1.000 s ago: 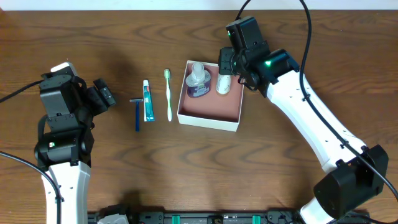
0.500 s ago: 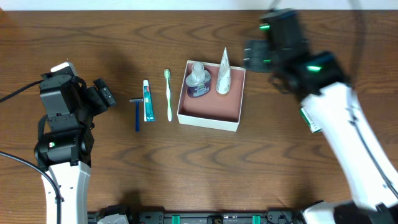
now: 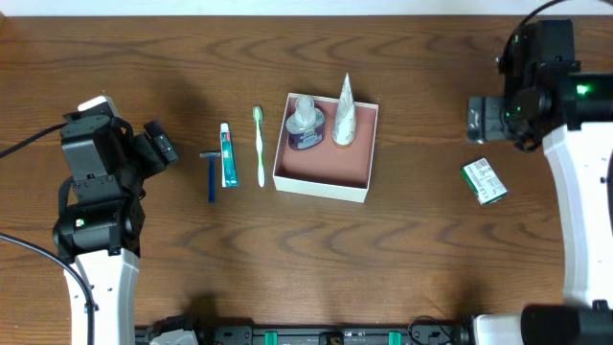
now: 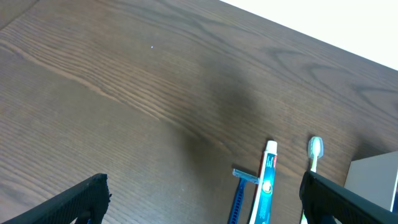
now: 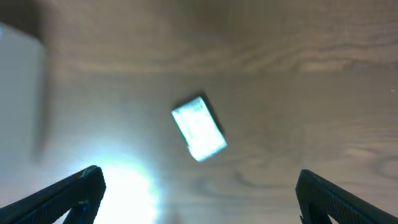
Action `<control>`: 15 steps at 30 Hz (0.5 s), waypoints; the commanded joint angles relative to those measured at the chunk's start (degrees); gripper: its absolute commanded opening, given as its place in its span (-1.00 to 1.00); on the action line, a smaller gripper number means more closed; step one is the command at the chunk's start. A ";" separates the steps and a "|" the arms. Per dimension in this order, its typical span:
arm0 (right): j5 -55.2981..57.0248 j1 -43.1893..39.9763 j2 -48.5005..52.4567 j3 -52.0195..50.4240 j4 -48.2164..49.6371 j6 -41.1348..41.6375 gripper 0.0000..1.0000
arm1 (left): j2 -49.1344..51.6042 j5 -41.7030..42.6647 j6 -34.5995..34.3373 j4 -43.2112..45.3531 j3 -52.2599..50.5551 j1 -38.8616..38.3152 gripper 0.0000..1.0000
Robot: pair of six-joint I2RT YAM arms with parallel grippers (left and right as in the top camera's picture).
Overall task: Pack container
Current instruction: 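Move right gripper to the green Dettol soap bar and grasp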
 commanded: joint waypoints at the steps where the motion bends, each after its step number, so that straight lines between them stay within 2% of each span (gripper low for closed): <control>1: 0.52 -3.54 3.08 -1.09 0.98 -9.14 0.98 | 0.00 -0.44 0.98 0.02 1.31 0.24 0.96; 7: -5.62 -9.33 10.75 -1.53 4.42 -9.14 0.99 | 0.00 -0.44 0.98 0.02 1.31 0.24 0.96; 15: -2.95 -9.09 21.20 -1.55 3.82 -12.48 0.88 | 0.02 -0.44 0.98 0.04 1.31 0.24 0.96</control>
